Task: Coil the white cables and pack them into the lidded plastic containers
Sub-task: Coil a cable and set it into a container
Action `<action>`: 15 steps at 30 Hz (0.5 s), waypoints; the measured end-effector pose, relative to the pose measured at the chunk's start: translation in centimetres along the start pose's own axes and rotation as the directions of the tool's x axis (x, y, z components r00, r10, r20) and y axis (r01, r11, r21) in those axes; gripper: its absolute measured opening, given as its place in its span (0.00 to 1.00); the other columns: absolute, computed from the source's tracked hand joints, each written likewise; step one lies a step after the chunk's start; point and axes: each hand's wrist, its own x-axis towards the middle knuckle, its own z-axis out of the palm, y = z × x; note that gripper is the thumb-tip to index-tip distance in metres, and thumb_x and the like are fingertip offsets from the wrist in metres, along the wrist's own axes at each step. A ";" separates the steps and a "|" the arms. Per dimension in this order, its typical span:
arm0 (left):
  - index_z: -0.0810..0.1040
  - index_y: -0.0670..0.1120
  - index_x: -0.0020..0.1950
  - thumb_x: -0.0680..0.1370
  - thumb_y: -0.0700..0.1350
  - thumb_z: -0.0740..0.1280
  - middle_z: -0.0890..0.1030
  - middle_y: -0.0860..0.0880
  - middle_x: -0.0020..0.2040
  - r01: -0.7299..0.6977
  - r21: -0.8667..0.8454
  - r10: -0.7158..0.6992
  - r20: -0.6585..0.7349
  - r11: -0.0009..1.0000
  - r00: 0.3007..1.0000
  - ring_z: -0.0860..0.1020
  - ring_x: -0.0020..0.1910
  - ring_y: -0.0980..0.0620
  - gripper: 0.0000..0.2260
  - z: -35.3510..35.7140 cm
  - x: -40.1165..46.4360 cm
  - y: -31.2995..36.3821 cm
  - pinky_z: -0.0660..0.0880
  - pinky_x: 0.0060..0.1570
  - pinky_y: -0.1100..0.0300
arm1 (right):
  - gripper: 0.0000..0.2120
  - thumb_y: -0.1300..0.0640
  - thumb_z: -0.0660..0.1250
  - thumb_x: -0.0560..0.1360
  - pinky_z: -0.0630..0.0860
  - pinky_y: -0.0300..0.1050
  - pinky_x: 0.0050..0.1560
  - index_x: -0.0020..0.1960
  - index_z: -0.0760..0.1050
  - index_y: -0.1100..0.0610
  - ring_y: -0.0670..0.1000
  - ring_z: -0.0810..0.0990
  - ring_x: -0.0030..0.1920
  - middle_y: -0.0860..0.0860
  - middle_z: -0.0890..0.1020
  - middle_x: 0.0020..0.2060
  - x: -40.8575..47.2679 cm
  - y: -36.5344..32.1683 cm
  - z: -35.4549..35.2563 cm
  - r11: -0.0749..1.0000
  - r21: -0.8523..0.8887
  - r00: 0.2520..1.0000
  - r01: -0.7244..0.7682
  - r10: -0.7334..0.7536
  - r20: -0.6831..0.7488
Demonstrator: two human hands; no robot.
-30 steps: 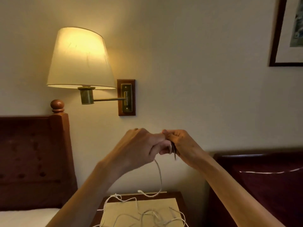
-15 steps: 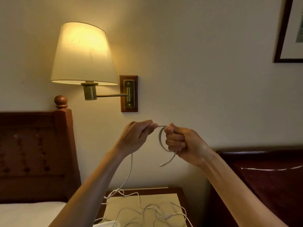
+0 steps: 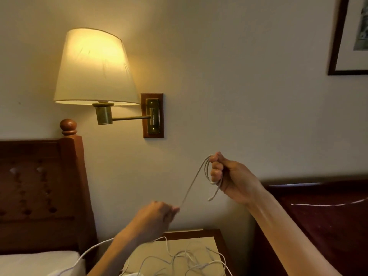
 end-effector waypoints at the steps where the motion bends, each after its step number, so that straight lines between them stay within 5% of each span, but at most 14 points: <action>1: 0.70 0.47 0.34 0.81 0.61 0.54 0.75 0.51 0.32 -0.055 0.087 0.045 0.114 0.995 0.993 0.74 0.33 0.48 0.22 -0.4 -0.2 1.9 0.68 0.35 0.56 | 0.15 0.54 0.53 0.83 0.74 0.36 0.31 0.41 0.71 0.58 0.46 0.73 0.28 0.50 0.72 0.28 0.3 0.5 0.0 0.996 -0.078 0.999 0.037 -0.039 -0.015; 6: 0.70 0.51 0.34 0.82 0.54 0.58 0.72 0.56 0.28 -0.331 0.002 0.325 0.189 0.944 0.927 0.71 0.29 0.58 0.18 -4.5 -0.7 7.7 0.63 0.32 0.67 | 0.16 0.53 0.55 0.83 0.79 0.44 0.42 0.45 0.75 0.60 0.55 0.83 0.40 0.57 0.83 0.36 0.5 3.0 0.7 0.849 -0.512 0.991 0.131 -0.130 0.038; 11: 0.77 0.53 0.45 0.81 0.49 0.60 0.68 0.63 0.30 -0.497 0.019 0.494 -0.153 0.867 0.856 0.69 0.26 0.65 0.08 -7.3 0.9 6.9 0.64 0.30 0.73 | 0.18 0.54 0.53 0.84 0.75 0.35 0.36 0.45 0.77 0.60 0.45 0.80 0.32 0.49 0.82 0.31 -0.8 4.1 0.9 0.605 -0.780 0.986 0.160 -0.129 0.102; 15: 0.76 0.53 0.43 0.81 0.51 0.59 0.68 0.64 0.28 -0.446 -0.002 0.426 -0.297 0.895 0.855 0.73 0.27 0.63 0.10 -8.0 2.7 5.0 0.67 0.30 0.72 | 0.20 0.52 0.49 0.84 0.73 0.40 0.35 0.45 0.74 0.59 0.50 0.75 0.28 0.53 0.77 0.27 -1.7 5.2 1.2 0.711 -0.689 0.988 0.138 -0.052 0.144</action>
